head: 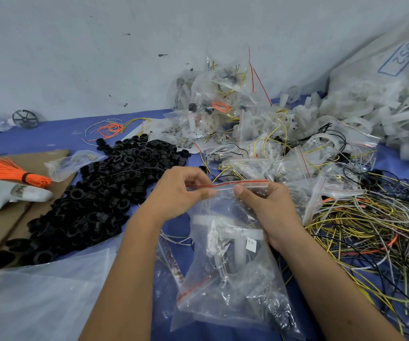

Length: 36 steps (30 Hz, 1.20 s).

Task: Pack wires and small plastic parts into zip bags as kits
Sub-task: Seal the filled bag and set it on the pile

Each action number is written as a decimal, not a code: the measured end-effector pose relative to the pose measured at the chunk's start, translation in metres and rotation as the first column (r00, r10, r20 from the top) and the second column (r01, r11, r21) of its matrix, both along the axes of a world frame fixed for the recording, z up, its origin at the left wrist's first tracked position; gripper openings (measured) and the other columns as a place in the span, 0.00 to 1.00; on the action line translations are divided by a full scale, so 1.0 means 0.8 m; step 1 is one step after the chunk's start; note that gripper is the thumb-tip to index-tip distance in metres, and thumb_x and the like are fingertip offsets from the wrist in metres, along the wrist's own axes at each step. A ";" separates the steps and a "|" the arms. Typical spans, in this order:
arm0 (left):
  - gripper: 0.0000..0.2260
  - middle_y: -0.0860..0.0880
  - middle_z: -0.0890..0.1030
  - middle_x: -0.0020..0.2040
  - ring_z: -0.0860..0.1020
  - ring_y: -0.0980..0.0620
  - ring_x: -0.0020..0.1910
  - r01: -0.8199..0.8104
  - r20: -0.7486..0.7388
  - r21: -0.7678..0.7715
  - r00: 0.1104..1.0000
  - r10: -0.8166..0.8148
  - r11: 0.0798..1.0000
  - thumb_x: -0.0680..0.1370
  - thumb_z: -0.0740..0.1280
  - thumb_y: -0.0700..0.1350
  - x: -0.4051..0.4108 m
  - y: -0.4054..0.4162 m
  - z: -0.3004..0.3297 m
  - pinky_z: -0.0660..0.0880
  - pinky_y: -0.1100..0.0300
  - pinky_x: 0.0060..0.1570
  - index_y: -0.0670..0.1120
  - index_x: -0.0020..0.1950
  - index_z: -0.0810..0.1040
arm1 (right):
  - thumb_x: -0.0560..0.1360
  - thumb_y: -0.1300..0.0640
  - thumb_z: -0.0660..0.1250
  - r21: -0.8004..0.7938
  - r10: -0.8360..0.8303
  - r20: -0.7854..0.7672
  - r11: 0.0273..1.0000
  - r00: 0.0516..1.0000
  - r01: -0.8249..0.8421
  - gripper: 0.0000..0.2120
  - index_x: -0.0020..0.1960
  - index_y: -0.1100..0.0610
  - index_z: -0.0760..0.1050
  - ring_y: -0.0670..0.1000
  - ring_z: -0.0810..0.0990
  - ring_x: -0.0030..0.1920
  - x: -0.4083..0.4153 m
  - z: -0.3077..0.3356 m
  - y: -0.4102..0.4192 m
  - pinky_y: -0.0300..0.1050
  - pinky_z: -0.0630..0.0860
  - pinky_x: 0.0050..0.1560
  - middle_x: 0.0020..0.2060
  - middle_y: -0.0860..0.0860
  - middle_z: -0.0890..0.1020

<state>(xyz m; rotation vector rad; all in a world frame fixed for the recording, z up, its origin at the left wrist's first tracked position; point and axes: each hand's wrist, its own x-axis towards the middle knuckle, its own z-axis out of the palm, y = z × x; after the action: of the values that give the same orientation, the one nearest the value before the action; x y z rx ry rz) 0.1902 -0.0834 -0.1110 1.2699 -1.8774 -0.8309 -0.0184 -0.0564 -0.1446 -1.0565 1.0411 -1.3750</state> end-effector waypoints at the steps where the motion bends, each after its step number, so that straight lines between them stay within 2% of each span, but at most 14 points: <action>1: 0.04 0.55 0.86 0.39 0.83 0.57 0.41 0.019 0.031 -0.012 0.999 -0.018 1.000 0.73 0.79 0.44 -0.004 0.001 0.000 0.77 0.64 0.46 0.49 0.44 0.85 | 0.75 0.62 0.75 -0.012 0.009 -0.015 1.000 1.000 -0.009 0.02 0.44 0.59 0.86 0.57 0.75 0.40 0.000 0.000 0.000 0.56 0.73 0.43 0.43 0.74 0.81; 3: 0.05 0.58 0.82 0.35 0.78 0.62 0.36 0.039 0.097 -0.058 0.995 -0.033 0.998 0.74 0.79 0.43 -0.013 0.000 0.000 0.72 0.67 0.42 0.47 0.42 0.85 | 0.75 0.63 0.74 -0.031 0.021 -0.039 0.999 0.999 -0.022 0.02 0.44 0.59 0.86 0.56 0.75 0.38 0.000 -0.001 0.000 0.52 0.74 0.41 0.38 0.67 0.82; 5: 0.07 0.58 0.79 0.32 0.75 0.62 0.34 0.039 0.127 -0.077 0.992 -0.029 0.996 0.74 0.78 0.42 -0.017 -0.001 -0.001 0.71 0.64 0.41 0.47 0.38 0.83 | 0.75 0.63 0.74 -0.040 0.020 -0.040 0.999 0.999 -0.021 0.03 0.44 0.58 0.86 0.54 0.77 0.36 -0.002 -0.002 0.001 0.49 0.76 0.39 0.37 0.60 0.85; 8: 0.08 0.59 0.79 0.32 0.75 0.62 0.33 0.040 0.136 -0.086 0.990 -0.028 0.995 0.74 0.78 0.42 -0.017 -0.001 0.002 0.71 0.64 0.41 0.48 0.38 0.83 | 0.75 0.63 0.74 -0.050 0.020 -0.050 0.998 0.999 -0.022 0.03 0.44 0.57 0.87 0.50 0.80 0.34 -0.002 -0.002 0.001 0.44 0.78 0.36 0.37 0.57 0.86; 11: 0.03 0.57 0.82 0.35 0.76 0.61 0.34 0.074 0.087 -0.067 0.994 -0.068 0.995 0.75 0.78 0.41 -0.025 0.003 0.005 0.71 0.66 0.39 0.46 0.43 0.85 | 0.75 0.63 0.74 -0.080 0.040 -0.074 0.996 0.996 -0.046 0.04 0.44 0.56 0.87 0.52 0.75 0.35 -0.001 -0.001 0.001 0.43 0.73 0.34 0.36 0.59 0.85; 14: 0.05 0.51 0.80 0.34 0.75 0.57 0.34 0.067 0.059 -0.078 0.996 -0.063 0.995 0.75 0.77 0.40 -0.038 0.004 0.005 0.72 0.61 0.38 0.43 0.41 0.84 | 0.75 0.63 0.74 -0.122 0.040 -0.102 0.991 0.994 -0.053 0.04 0.44 0.56 0.87 0.52 0.77 0.36 -0.002 0.001 0.002 0.44 0.73 0.36 0.39 0.61 0.86; 16: 0.06 0.51 0.79 0.34 0.74 0.56 0.34 0.063 0.044 -0.083 0.997 -0.059 0.995 0.75 0.77 0.39 -0.037 0.004 0.005 0.72 0.58 0.38 0.43 0.40 0.83 | 0.76 0.62 0.73 -0.121 0.058 -0.089 0.990 0.994 -0.069 0.04 0.45 0.56 0.87 0.54 0.76 0.39 -0.002 0.005 0.004 0.50 0.72 0.41 0.41 0.69 0.83; 18: 0.07 0.48 0.79 0.34 0.74 0.54 0.34 0.056 -0.008 -0.095 0.998 -0.057 0.994 0.75 0.76 0.37 -0.032 0.002 0.007 0.72 0.55 0.39 0.44 0.39 0.82 | 0.77 0.58 0.72 -0.145 0.082 -0.148 0.984 0.985 -0.104 0.05 0.45 0.57 0.86 0.54 0.75 0.38 -0.004 0.011 0.007 0.50 0.70 0.41 0.42 0.72 0.81; 21: 0.05 0.47 0.81 0.35 0.76 0.53 0.36 0.033 -0.120 -0.106 0.992 -0.046 0.994 0.74 0.76 0.40 -0.022 0.001 0.012 0.73 0.54 0.42 0.46 0.40 0.83 | 0.80 0.54 0.70 -0.203 0.161 -0.352 0.948 0.922 -0.243 0.11 0.43 0.60 0.83 0.50 0.77 0.35 -0.005 0.019 0.012 0.46 0.73 0.39 0.37 0.63 0.83; 25: 0.05 0.44 0.85 0.40 0.80 0.50 0.41 0.120 -0.052 -0.067 0.991 -0.124 0.990 0.73 0.75 0.45 -0.025 0.004 0.017 0.78 0.48 0.48 0.44 0.44 0.84 | 0.82 0.59 0.66 -0.174 0.248 -0.465 0.916 0.850 -0.362 0.13 0.40 0.64 0.78 0.51 0.69 0.34 0.004 0.015 0.017 0.58 0.72 0.38 0.30 0.58 0.72; 29: 0.05 0.41 0.82 0.36 0.77 0.51 0.36 0.092 0.014 -0.120 0.996 -0.091 0.989 0.74 0.77 0.37 -0.037 0.008 0.015 0.75 0.53 0.41 0.39 0.40 0.83 | 0.81 0.61 0.66 -0.165 0.214 -0.492 0.929 0.844 -0.331 0.13 0.41 0.68 0.76 0.50 0.66 0.34 0.003 0.006 0.011 0.49 0.63 0.38 0.31 0.53 0.69; 31: 0.07 0.40 0.81 0.35 0.74 0.53 0.35 0.076 0.005 -0.119 0.997 -0.076 0.990 0.74 0.77 0.37 -0.038 0.008 0.017 0.72 0.56 0.40 0.39 0.38 0.82 | 0.81 0.61 0.67 -0.172 0.193 -0.490 0.935 0.850 -0.311 0.13 0.39 0.65 0.76 0.45 0.65 0.31 0.001 0.005 0.009 0.43 0.63 0.35 0.29 0.48 0.69; 34: 0.03 0.45 0.84 0.38 0.79 0.54 0.38 0.129 -0.010 -0.079 0.991 -0.130 0.989 0.74 0.77 0.38 -0.039 0.010 0.023 0.75 0.57 0.43 0.43 0.43 0.85 | 0.80 0.61 0.67 -0.183 0.203 -0.496 0.926 0.844 -0.331 0.08 0.44 0.58 0.82 0.46 0.73 0.33 0.003 0.008 0.011 0.46 0.71 0.36 0.32 0.46 0.79; 36: 0.03 0.49 0.85 0.39 0.80 0.55 0.40 0.168 -0.044 -0.081 0.984 -0.172 0.982 0.74 0.77 0.37 -0.046 0.013 0.025 0.76 0.60 0.44 0.42 0.45 0.85 | 0.80 0.62 0.68 -0.184 0.189 -0.541 0.924 0.819 -0.334 0.06 0.50 0.59 0.84 0.52 0.80 0.39 0.006 0.009 0.011 0.56 0.79 0.45 0.40 0.55 0.85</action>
<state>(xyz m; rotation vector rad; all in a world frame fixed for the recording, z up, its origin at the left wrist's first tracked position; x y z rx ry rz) 0.1535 -0.0730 -0.0908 1.0431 -1.9781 -0.8622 -0.0138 -0.0475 -0.1375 -1.7789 1.0435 -1.0399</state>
